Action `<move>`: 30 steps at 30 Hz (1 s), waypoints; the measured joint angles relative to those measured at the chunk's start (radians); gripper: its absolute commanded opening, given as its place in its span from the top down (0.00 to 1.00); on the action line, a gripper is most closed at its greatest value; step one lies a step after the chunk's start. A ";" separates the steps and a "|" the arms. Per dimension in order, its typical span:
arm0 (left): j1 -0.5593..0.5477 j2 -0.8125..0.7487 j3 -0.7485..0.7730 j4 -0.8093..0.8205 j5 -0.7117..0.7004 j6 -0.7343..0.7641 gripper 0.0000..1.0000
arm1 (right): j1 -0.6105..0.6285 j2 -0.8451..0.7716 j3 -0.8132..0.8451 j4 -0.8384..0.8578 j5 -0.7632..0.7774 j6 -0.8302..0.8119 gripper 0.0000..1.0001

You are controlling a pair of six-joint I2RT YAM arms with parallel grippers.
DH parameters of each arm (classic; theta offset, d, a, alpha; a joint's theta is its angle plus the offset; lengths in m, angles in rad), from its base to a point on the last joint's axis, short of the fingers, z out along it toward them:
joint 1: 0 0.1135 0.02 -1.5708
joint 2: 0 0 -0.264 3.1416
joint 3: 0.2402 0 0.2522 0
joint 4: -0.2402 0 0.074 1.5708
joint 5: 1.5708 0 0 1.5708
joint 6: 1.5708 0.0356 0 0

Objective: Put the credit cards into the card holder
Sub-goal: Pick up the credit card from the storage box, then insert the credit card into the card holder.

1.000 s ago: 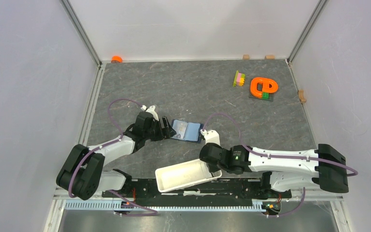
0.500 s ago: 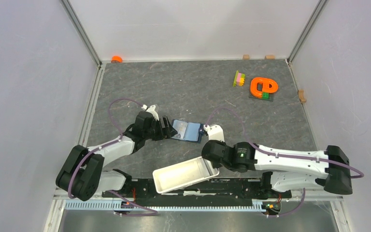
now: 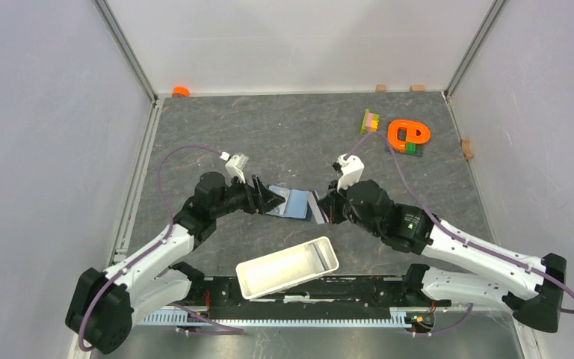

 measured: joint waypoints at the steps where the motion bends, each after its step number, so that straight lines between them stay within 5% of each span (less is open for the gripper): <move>1: -0.012 -0.024 0.000 0.021 0.034 -0.006 0.20 | -0.023 -0.006 -0.010 0.043 -0.026 -0.017 1.00; 12: -0.081 -0.062 0.000 0.320 0.303 -0.147 0.20 | -0.130 -0.018 -0.127 0.539 -0.392 -0.068 1.00; 24: -0.083 -0.043 -0.040 0.552 0.344 -0.305 0.98 | -0.164 -0.019 -0.163 0.669 -0.489 -0.037 1.00; 25: -0.083 -0.045 -0.045 0.566 0.344 -0.313 0.98 | -0.167 -0.018 -0.165 0.669 -0.489 -0.037 0.96; 30: -0.084 -0.058 -0.052 0.554 0.336 -0.323 0.98 | -0.176 -0.011 -0.166 0.642 -0.454 -0.047 0.34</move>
